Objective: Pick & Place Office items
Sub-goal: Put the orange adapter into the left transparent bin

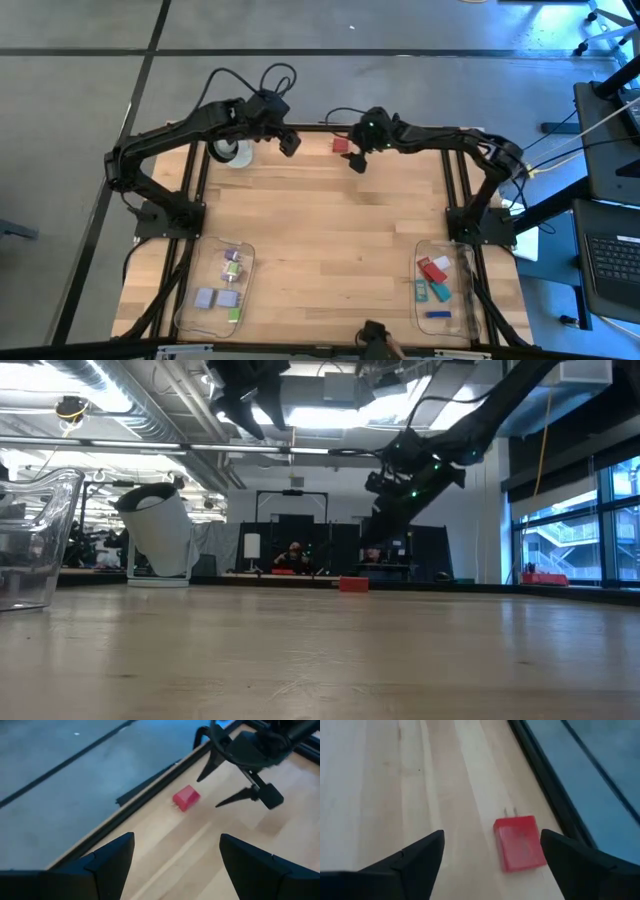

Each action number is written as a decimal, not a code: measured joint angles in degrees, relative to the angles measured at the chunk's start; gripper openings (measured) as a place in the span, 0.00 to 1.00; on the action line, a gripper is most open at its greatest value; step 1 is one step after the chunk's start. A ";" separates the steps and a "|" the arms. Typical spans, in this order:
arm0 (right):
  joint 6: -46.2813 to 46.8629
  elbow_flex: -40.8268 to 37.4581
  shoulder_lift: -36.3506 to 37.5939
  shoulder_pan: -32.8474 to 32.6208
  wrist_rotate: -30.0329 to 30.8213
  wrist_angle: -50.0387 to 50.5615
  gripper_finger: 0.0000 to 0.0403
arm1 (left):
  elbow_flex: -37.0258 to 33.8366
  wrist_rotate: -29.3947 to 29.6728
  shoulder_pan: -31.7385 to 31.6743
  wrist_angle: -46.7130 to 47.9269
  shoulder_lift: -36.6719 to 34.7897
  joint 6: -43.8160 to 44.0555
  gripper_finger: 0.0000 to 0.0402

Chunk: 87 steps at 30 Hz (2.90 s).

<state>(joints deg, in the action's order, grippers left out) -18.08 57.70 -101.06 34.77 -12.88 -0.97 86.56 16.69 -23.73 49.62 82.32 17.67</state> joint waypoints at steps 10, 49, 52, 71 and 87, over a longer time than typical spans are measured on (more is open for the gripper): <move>-0.95 7.16 -9.20 3.13 0.21 2.01 0.84 | 0.00 7.73 -0.01 -0.04 0.00 -0.30 0.72; -9.51 24.91 -20.43 0.96 3.00 24.83 0.54 | -0.02 7.69 0.00 0.42 0.04 -1.00 0.72; -7.19 24.91 -20.18 0.19 3.00 26.12 0.53 | -0.02 7.69 0.00 0.42 0.04 -1.00 0.72; 7.01 24.80 2.83 -1.11 4.97 24.36 0.53 | -0.02 5.74 0.22 0.42 0.04 2.69 0.72; 1.55 24.84 15.42 -13.06 23.09 18.20 0.53 | -0.04 3.15 1.00 -1.84 0.05 5.49 0.72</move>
<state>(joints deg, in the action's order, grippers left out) -16.53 82.54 -85.64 21.70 10.21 17.23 86.52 19.84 -22.72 47.78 82.37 23.16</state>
